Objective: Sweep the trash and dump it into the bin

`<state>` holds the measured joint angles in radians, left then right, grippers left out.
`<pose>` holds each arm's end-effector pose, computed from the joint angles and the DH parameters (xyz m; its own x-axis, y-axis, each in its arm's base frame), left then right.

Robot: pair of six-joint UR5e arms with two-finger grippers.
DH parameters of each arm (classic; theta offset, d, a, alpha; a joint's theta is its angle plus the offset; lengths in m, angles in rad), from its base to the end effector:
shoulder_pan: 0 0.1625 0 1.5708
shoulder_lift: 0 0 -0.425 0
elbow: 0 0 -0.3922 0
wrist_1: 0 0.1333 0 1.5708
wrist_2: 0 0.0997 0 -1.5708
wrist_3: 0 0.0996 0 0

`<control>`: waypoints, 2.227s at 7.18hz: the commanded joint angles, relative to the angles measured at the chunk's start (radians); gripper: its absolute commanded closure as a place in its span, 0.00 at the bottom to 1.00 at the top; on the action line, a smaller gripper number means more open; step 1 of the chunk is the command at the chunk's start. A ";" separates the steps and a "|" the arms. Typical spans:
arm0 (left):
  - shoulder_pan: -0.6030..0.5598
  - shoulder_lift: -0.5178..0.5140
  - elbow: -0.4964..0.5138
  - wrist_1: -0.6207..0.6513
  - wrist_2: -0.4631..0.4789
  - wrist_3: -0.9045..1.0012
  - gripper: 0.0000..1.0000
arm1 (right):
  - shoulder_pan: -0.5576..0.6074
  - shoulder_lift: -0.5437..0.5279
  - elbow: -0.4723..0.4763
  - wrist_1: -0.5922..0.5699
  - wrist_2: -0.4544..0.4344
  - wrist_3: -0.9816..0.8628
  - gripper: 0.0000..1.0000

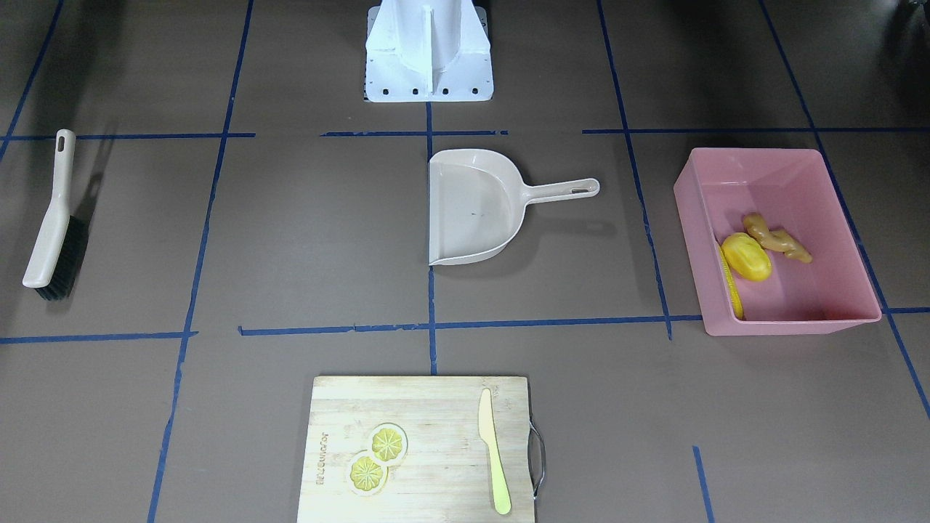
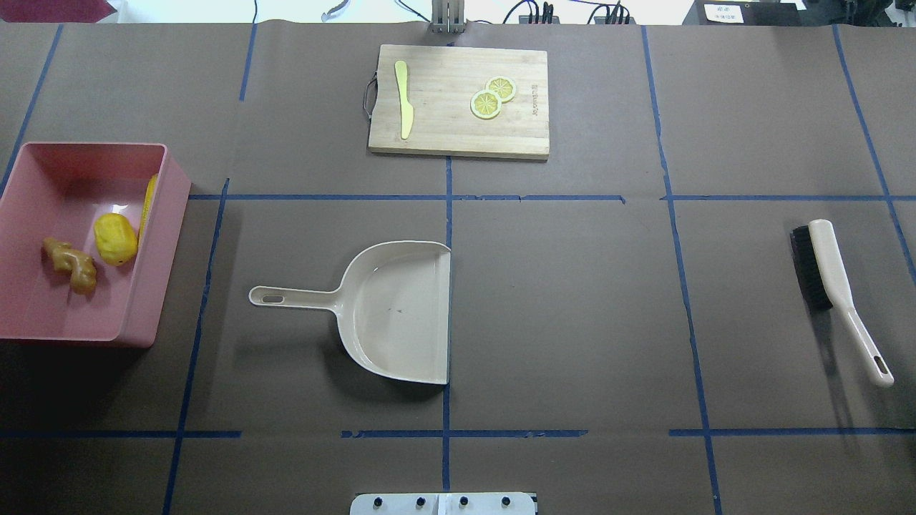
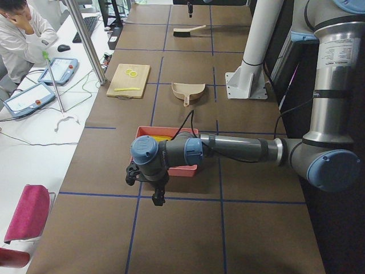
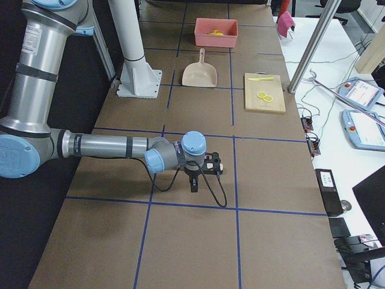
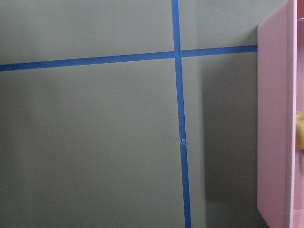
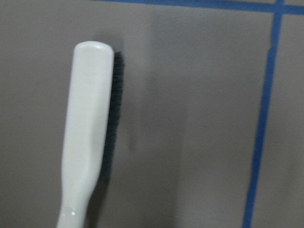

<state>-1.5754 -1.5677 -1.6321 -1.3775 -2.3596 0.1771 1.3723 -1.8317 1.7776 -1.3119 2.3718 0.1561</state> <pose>-0.0648 -0.4793 0.6477 0.6940 0.0773 -0.7158 -0.1196 0.9928 -0.0087 -0.0171 -0.3982 0.6419 0.6756 -0.1278 0.7261 0.0891 0.9918 0.0916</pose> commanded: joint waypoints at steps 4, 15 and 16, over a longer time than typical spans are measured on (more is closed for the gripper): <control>0.000 0.000 -0.008 0.000 0.010 0.005 0.00 | 0.142 0.080 0.020 -0.245 -0.106 -0.147 0.00; 0.002 -0.003 -0.020 0.000 0.011 0.004 0.00 | 0.114 0.083 0.019 -0.217 -0.100 -0.130 0.00; 0.002 -0.003 -0.020 0.000 0.011 0.004 0.00 | 0.114 0.083 0.017 -0.219 -0.100 -0.132 0.00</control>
<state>-1.5739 -1.5710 -1.6522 -1.3775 -2.3485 0.1810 1.4885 -1.7487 1.7959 -1.5302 2.2713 0.0248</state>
